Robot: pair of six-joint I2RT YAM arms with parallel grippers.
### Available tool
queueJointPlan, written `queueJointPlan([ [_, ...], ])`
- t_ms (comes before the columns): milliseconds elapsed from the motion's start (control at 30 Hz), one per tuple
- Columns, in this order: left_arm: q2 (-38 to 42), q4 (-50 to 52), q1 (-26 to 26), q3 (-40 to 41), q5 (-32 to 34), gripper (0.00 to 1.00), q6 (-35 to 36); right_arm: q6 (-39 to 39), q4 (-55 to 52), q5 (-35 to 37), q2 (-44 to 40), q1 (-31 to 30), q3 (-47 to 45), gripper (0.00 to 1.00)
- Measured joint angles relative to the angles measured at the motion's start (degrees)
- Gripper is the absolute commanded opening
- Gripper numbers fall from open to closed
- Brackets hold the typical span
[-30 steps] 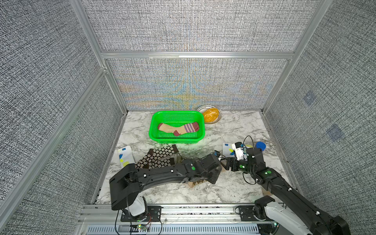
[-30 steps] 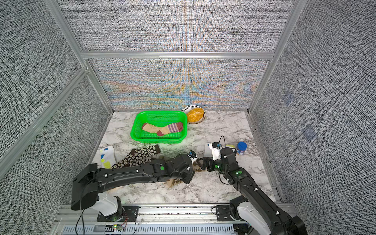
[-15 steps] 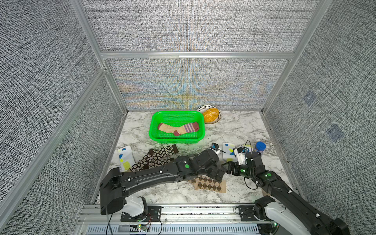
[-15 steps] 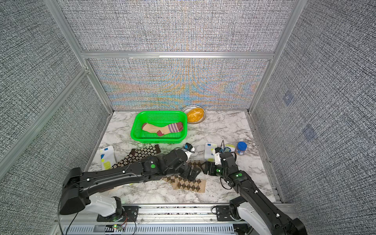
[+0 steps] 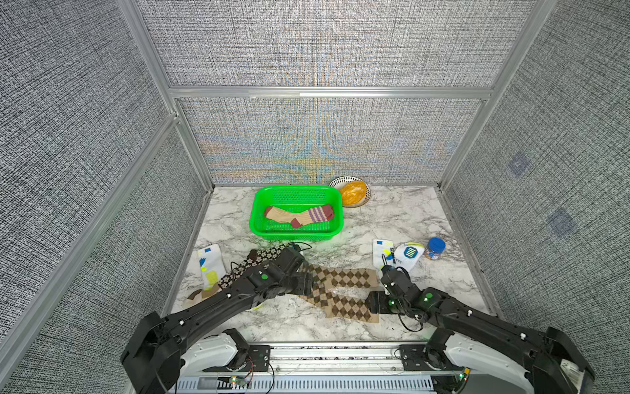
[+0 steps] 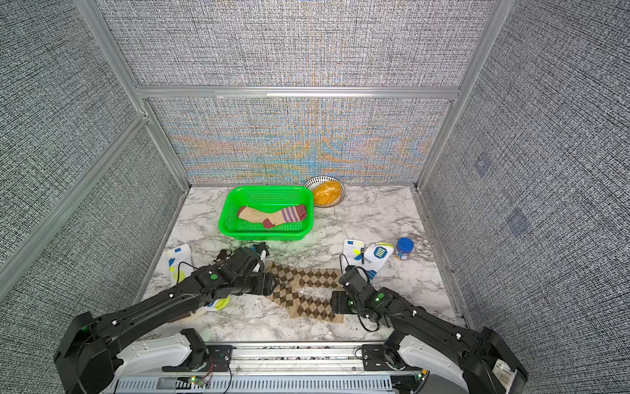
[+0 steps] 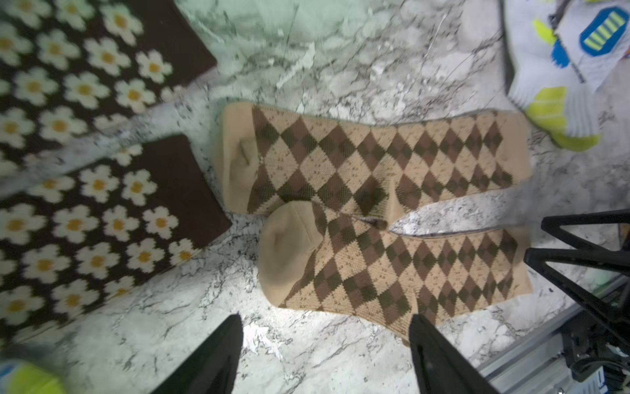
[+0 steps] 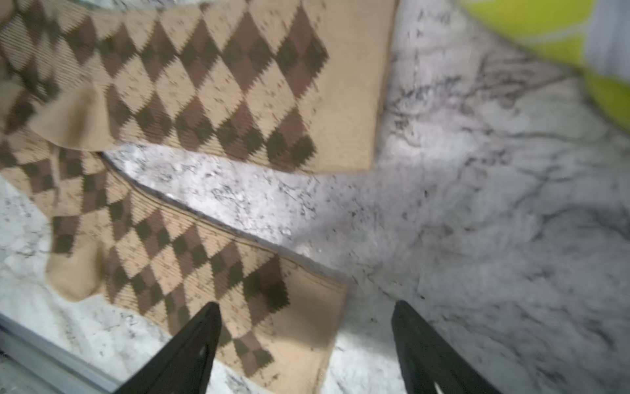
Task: Place the socks together as a pair
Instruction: Flatten out the sock.
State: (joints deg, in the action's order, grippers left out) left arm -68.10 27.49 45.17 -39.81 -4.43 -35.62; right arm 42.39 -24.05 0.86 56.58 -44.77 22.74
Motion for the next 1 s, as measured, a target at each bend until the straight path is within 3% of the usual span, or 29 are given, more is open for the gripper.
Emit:
queueJointPlan([
  [300, -10.1, -4.87, -2.21, 1.44, -2.71, 0.59, 1.05, 3.1, 2.23, 4.33, 2.21, -2.32, -0.28, 0.67],
  [533, -15.82, -6.08, -2.58, 0.02, -1.62, 0.55, 2.4, 4.17, 4.44, 5.55, 3.41, -4.39, -0.55, 0.57],
  [633, -17.66, -6.67, -2.62, -1.33, -0.9, 0.51, 2.91, 4.83, 5.33, 5.9, 3.43, -4.87, -1.07, 0.47],
  [733, -19.1, -7.69, -2.6, -2.14, -0.26, 0.41, 3.89, 5.53, 5.46, 6.12, 3.76, -5.22, -1.14, 0.38],
  [900, -18.99, -9.05, -2.8, -1.36, -0.07, 0.16, 4.2, 6.29, 5.77, 6.01, 4.85, -6.1, -1.01, 0.03],
  [1000, -16.72, -7.5, -2.49, -0.2, -0.94, 0.11, 4.09, 7.08, 5.38, 5.2, 4.37, -6.47, -0.72, 0.0],
])
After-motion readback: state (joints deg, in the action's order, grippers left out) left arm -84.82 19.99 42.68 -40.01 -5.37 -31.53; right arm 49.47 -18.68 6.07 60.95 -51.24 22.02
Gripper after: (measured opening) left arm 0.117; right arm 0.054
